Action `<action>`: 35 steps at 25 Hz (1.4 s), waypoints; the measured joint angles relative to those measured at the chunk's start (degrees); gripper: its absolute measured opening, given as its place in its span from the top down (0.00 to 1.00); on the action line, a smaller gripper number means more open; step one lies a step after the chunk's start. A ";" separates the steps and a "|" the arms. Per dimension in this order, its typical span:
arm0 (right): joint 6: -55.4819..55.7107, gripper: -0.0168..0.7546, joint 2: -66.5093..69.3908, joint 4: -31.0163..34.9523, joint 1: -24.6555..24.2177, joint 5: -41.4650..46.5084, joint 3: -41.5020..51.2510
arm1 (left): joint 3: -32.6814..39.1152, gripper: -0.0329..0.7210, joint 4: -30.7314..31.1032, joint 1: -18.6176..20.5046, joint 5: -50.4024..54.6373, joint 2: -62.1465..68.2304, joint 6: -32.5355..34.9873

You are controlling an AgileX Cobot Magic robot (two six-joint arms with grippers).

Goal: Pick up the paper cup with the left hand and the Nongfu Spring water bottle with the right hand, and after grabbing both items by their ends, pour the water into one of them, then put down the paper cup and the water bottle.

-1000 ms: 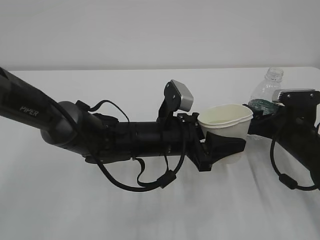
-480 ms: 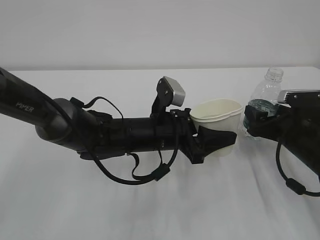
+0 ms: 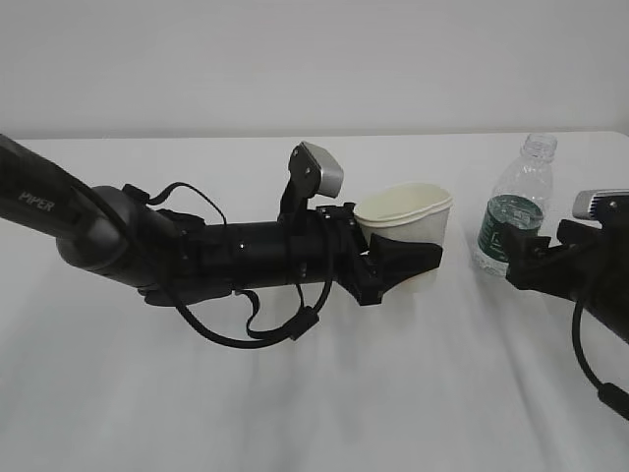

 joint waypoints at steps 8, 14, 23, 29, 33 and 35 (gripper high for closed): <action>0.85 0.21 -7.21 -0.91 0.00 0.00 1.90 | 0.00 0.41 1.76 2.74 1.19 -0.40 0.00; 3.94 0.21 -8.74 -3.84 0.00 0.00 1.90 | 0.00 0.41 2.40 5.37 2.88 -3.14 0.00; 6.23 0.21 -8.74 -7.83 0.00 -0.03 2.02 | 0.00 0.41 3.45 10.34 5.55 -6.41 0.00; 6.36 0.21 -8.74 -10.18 0.00 -0.13 2.23 | 0.00 0.41 4.33 12.29 8.79 -8.52 0.00; 6.36 0.21 -8.83 -10.38 0.00 -0.13 2.23 | 0.00 0.41 4.79 12.94 12.37 -10.67 0.00; 6.36 0.21 -8.83 -10.38 0.00 -0.13 2.23 | 0.00 0.41 4.79 13.32 13.54 -12.01 0.00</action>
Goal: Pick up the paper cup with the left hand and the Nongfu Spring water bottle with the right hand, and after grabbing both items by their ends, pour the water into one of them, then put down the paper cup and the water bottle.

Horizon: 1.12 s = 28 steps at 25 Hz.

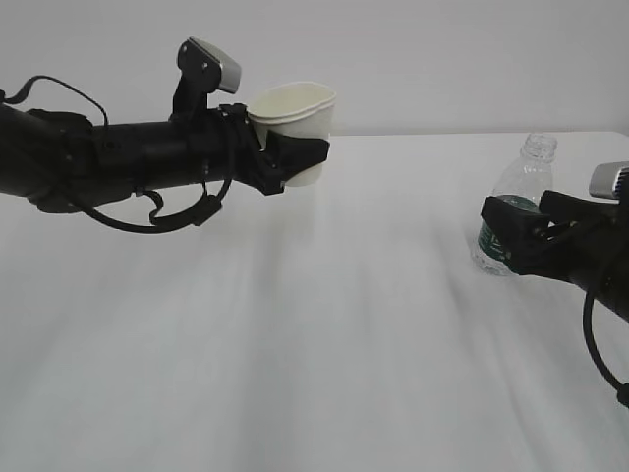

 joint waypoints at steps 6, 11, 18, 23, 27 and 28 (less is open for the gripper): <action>0.00 0.21 -0.11 -0.14 0.00 0.00 0.00 | 0.00 0.41 -0.23 0.86 1.27 -1.13 0.00; 0.00 0.21 -0.11 -0.25 0.00 0.00 0.00 | 0.00 0.41 -1.08 1.61 1.46 -1.13 0.00; 0.00 0.21 -0.11 -0.75 0.00 0.00 0.00 | 1.29 0.41 -2.19 4.06 1.46 -1.13 0.00; 0.00 0.21 -0.11 -1.15 0.00 0.00 0.00 | 2.83 0.41 -2.67 5.95 -0.09 -1.13 0.00; 0.00 0.21 -0.11 -1.28 0.00 0.00 0.00 | 4.21 0.41 -3.24 6.55 -1.15 -1.13 0.00; 0.00 0.21 -0.11 -1.32 0.00 0.00 0.00 | 4.52 0.41 -3.35 6.65 -1.23 -1.13 0.00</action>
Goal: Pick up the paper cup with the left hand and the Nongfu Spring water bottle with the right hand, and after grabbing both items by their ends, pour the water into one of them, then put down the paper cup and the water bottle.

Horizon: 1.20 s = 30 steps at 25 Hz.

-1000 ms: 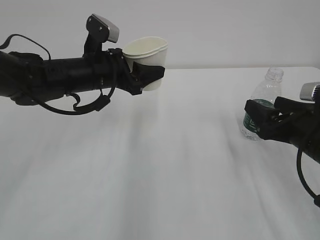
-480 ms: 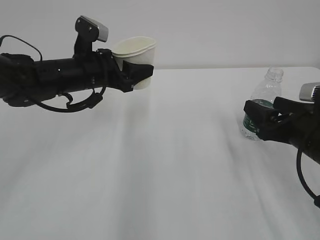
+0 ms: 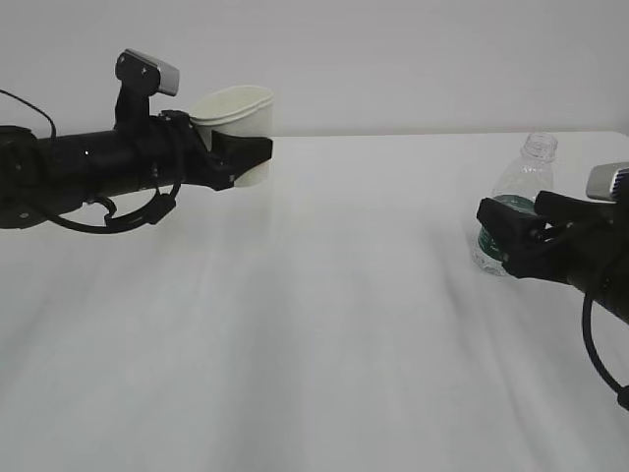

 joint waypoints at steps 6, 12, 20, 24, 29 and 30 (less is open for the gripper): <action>0.00 0.21 0.00 -0.46 0.00 0.00 0.00 | 3.26 0.41 -4.15 0.11 -4.31 0.26 3.02; 0.00 0.21 0.00 -0.82 0.00 0.00 0.00 | 5.81 0.41 -8.05 0.11 -7.93 0.90 6.92; 0.17 0.21 0.00 -0.91 0.00 0.00 0.00 | 8.89 0.41 -12.69 0.11 -10.88 0.90 11.45; 0.25 0.21 0.00 -1.03 0.00 0.00 0.00 | 11.00 0.41 -12.91 0.11 -11.15 0.90 12.48; 1.19 0.21 0.00 -1.24 0.00 0.00 0.00 | 14.69 0.41 -15.87 0.11 -14.49 1.49 15.54; 1.28 0.21 0.00 -1.26 0.00 0.00 0.00 | 15.60 0.41 -17.20 0.11 -15.27 1.49 16.67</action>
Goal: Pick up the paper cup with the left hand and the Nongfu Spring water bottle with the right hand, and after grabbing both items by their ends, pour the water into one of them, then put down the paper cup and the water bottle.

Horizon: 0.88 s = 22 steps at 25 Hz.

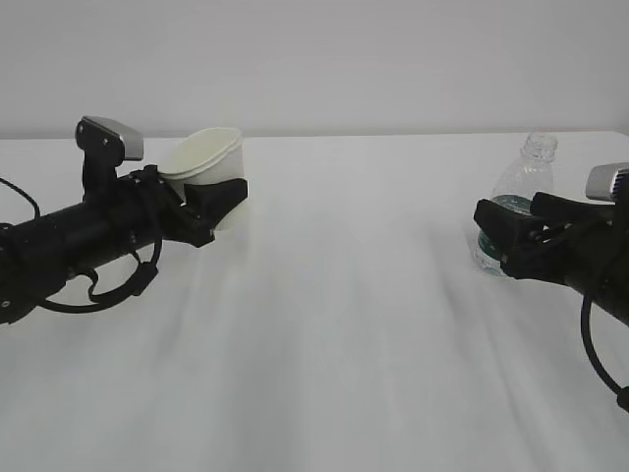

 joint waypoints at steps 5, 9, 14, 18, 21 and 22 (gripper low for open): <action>0.23 0.21 0.00 -0.21 0.00 0.00 0.00 | 3.57 0.41 -6.89 0.00 -0.41 0.00 5.07; 0.47 0.21 0.00 -0.33 0.00 0.00 0.00 | 5.85 0.41 -12.99 0.00 -0.45 0.00 8.46; 0.47 0.21 0.00 -0.58 0.00 0.00 0.00 | 7.68 0.41 -22.28 0.00 -0.54 0.00 12.04; 0.59 0.21 0.00 -0.67 0.00 0.00 0.00 | 7.81 0.41 -24.05 0.00 -0.54 0.00 14.01; 0.59 0.21 0.00 -0.67 0.00 0.00 0.00 | 7.81 0.41 -26.10 0.00 -0.85 0.47 15.62; 0.59 0.21 0.00 -0.79 0.00 0.00 0.00 | 7.81 0.41 -26.73 0.00 -1.00 0.94 16.00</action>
